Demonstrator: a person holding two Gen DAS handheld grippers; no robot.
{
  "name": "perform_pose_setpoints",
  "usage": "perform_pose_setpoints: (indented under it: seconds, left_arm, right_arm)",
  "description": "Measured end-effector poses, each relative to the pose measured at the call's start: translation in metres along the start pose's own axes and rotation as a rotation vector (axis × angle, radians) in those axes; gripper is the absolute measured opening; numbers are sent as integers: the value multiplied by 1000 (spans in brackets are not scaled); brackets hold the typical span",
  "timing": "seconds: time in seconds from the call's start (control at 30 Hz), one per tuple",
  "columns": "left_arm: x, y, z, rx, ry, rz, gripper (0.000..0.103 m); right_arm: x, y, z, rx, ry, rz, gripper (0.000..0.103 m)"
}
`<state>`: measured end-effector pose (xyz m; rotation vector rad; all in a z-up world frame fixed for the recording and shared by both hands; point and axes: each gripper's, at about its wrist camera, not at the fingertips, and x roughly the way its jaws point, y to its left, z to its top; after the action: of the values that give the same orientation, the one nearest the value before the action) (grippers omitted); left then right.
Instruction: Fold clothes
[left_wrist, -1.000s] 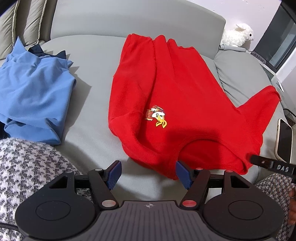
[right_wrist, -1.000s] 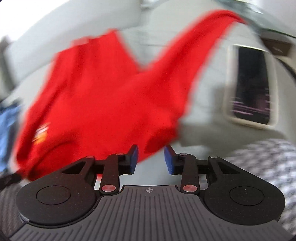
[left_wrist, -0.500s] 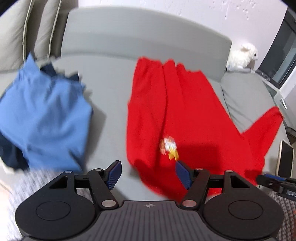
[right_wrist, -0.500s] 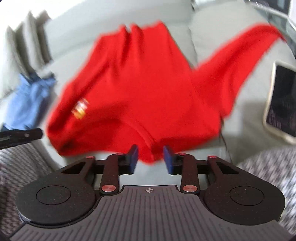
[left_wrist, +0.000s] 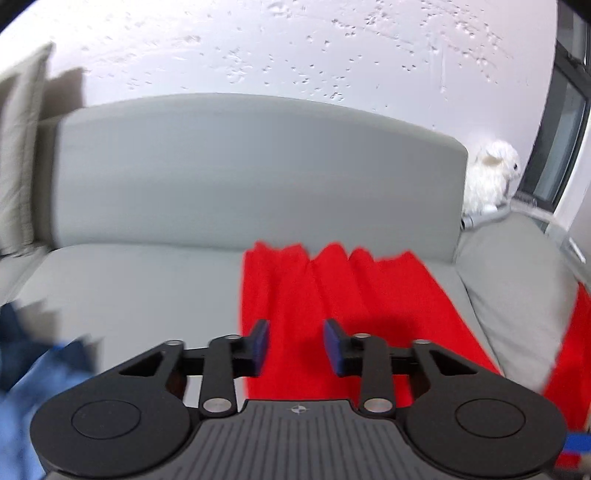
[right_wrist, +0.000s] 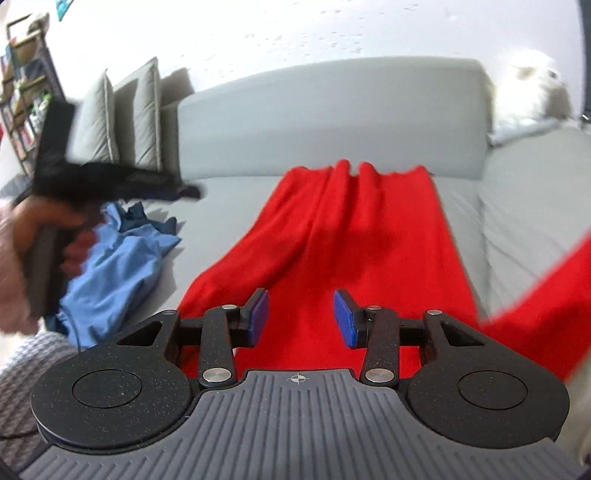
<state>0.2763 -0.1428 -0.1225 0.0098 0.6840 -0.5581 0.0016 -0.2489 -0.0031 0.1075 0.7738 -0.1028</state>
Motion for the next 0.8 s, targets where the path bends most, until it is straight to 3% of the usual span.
perform_pose_setpoints:
  seconds: [0.13,0.37,0.57,0.67,0.8]
  left_arm:
    - [70,10,17,9,-10,18,24]
    - [161,24,36,54,23,88,25]
    - [187,16,40,118,68,84,25]
    - [194,18,38,85,111,121,29]
    - [189,16,36,36,95,178,33]
  right_arm:
    - [52,-11,14,-27,-8,-2,45]
    - [116,-61,8,92,-10,28,45]
    - [109,-87,-12,193,37,39,47]
    - [103,-89,-13,209,36,57,49]
    - [95,-85,-16,211,34,66,51]
